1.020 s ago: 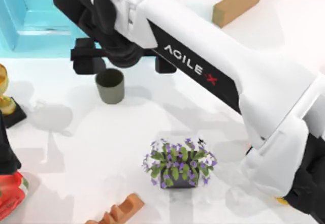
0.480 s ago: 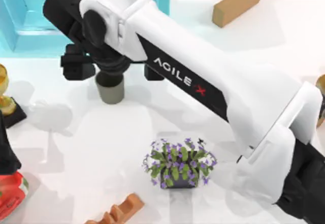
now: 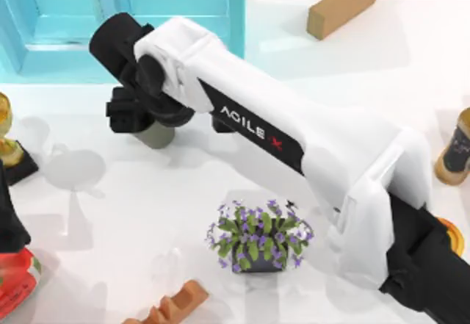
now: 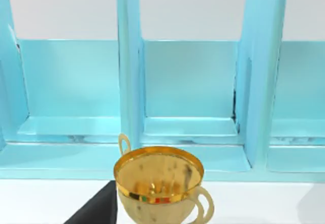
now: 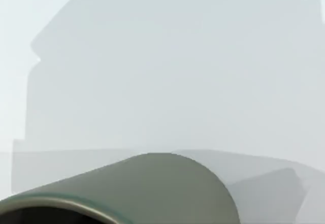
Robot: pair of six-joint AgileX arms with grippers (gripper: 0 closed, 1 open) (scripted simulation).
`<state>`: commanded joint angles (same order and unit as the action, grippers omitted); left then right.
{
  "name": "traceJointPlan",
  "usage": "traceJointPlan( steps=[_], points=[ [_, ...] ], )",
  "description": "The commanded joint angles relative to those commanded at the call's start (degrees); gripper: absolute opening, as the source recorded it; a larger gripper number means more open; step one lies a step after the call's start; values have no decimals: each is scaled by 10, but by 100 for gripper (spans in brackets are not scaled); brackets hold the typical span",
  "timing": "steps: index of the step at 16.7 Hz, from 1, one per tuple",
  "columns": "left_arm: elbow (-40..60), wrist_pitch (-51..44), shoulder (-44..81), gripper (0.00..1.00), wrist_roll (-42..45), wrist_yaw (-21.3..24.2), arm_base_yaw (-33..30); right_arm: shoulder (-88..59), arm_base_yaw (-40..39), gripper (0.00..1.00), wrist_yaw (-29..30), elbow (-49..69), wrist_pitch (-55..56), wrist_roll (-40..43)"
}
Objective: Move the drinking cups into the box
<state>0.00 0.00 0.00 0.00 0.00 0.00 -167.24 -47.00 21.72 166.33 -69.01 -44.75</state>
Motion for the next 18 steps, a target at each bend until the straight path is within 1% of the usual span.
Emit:
traceJointPlan(
  steps=[2, 15, 16, 18],
  points=[
    [0, 0, 0, 100, 0, 0, 0, 0, 0, 100, 0, 0, 0, 0],
    [0, 0, 0, 100, 0, 0, 0, 0, 0, 2, 0, 0, 0, 0],
    [0, 0, 0, 100, 0, 0, 0, 0, 0, 0, 0, 0, 0, 0],
    [0, 0, 0, 100, 0, 0, 0, 0, 0, 0, 0, 0, 0, 0]
  ],
)
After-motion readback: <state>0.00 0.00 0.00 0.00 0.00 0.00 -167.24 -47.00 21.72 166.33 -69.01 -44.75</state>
